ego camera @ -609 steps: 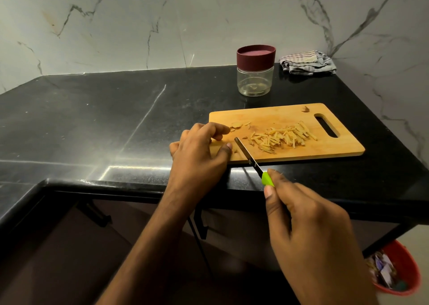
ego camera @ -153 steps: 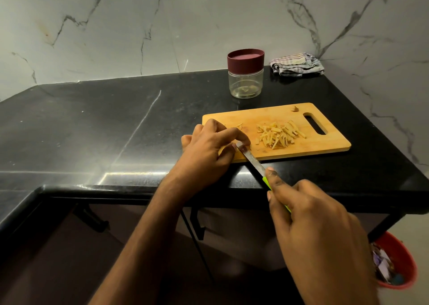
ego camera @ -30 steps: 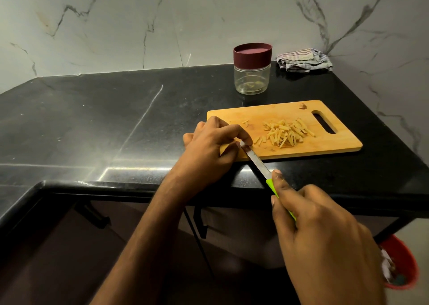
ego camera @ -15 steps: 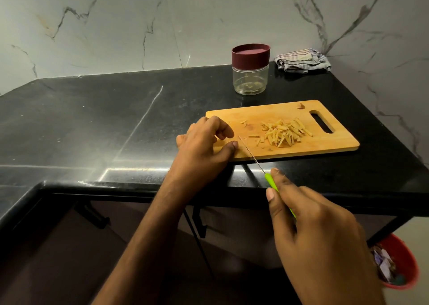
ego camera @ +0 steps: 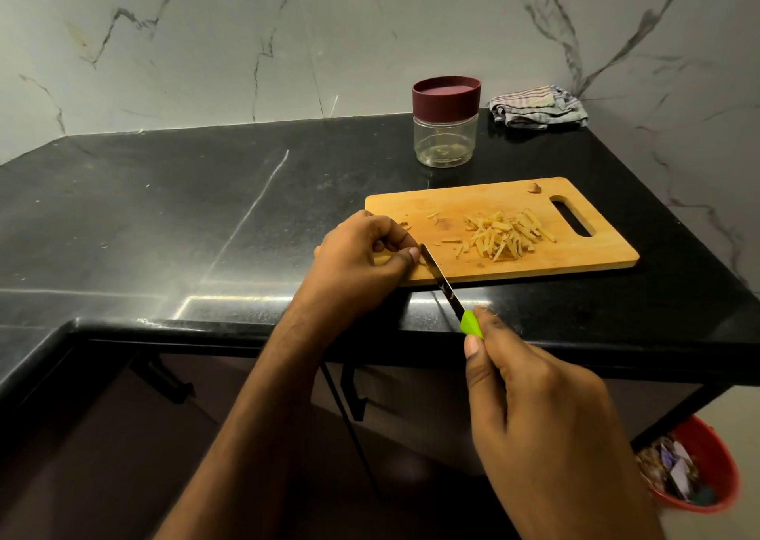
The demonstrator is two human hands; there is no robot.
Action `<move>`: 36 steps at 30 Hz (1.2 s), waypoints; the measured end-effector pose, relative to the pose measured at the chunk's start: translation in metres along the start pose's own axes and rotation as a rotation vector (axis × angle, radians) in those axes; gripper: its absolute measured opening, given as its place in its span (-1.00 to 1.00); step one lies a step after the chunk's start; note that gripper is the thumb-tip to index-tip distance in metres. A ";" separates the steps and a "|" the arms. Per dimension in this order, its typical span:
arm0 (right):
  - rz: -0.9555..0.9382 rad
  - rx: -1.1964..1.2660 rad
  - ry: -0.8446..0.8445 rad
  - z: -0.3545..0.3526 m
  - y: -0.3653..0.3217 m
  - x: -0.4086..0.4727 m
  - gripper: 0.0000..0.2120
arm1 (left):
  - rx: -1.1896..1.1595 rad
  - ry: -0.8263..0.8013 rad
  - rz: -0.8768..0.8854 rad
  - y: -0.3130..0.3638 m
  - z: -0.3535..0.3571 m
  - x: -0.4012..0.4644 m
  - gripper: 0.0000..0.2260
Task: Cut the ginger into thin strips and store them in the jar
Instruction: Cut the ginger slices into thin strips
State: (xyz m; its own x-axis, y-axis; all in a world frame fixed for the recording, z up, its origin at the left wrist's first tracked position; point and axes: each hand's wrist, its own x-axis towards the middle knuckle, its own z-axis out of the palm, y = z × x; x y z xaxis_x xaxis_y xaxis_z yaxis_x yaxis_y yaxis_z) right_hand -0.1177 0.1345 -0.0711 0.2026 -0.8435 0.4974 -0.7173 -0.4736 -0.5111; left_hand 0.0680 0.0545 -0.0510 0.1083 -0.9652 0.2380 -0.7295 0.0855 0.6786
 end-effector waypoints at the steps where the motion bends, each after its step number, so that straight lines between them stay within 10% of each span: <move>1: 0.001 0.001 0.000 0.000 0.000 0.000 -0.60 | -0.010 -0.011 -0.003 0.000 -0.001 0.000 -0.90; 36: 0.123 -0.263 -0.108 -0.017 -0.004 -0.005 -0.54 | 0.151 -0.024 0.149 0.001 0.005 -0.007 -0.83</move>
State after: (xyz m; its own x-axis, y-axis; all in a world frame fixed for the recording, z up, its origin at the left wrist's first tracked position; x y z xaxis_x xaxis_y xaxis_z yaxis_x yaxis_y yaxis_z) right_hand -0.1268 0.1448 -0.0594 0.1634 -0.9190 0.3587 -0.8859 -0.2967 -0.3567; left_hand 0.0636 0.0603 -0.0553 -0.0227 -0.9504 0.3102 -0.8294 0.1912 0.5250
